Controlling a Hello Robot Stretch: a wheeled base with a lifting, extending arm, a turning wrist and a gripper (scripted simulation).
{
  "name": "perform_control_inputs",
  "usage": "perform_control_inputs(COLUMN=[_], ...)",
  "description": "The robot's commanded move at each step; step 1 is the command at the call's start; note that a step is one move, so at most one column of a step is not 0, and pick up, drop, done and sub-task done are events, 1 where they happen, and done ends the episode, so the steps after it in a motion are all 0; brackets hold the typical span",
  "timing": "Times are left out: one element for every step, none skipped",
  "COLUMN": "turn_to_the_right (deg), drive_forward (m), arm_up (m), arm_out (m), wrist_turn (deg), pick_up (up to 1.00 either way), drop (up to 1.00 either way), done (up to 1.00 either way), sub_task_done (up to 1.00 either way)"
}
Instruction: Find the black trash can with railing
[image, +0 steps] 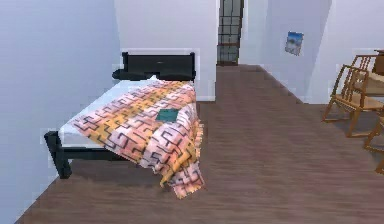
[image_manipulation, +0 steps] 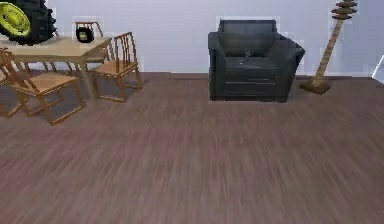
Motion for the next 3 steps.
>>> perform_control_inputs(turn_to_the_right=[3.0, 0.0, 39.0], drive_forward=[0.00, 0.15, 0.00], arm_up=[0.00, 0.00, 0.00], arm_out=[0.00, 0.00, 0.00], wrist_turn=[0.0, 0.0, 0.0], pick_up=[0.00, 0.00, 0.00], drop=[0.00, 0.00, 0.00], done=[0.00, 0.00, 0.00], sub_task_done=[0.00, 0.00, 0.00])
